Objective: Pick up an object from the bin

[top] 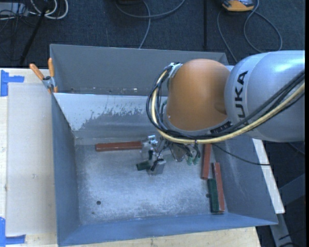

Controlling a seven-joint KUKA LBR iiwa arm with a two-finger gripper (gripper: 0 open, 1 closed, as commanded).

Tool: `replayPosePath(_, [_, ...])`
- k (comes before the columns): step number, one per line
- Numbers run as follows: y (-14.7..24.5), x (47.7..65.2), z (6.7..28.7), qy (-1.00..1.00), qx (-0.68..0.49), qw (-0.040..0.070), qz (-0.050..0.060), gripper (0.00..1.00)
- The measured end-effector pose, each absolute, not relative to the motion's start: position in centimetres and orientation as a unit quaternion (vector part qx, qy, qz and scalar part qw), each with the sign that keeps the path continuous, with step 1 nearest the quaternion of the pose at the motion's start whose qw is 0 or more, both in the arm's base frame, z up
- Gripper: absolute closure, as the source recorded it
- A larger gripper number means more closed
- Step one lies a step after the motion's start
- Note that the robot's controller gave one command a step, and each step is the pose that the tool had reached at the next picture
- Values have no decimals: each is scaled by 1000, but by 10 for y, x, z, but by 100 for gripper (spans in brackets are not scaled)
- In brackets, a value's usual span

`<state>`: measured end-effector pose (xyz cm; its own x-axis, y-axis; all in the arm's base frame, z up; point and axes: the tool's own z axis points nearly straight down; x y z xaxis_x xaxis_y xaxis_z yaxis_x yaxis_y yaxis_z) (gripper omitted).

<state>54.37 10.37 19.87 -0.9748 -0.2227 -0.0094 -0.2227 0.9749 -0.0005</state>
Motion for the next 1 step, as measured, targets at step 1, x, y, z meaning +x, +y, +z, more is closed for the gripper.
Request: replayPosePath(1, [107, 555, 292, 995, -102, 5, 0, 100])
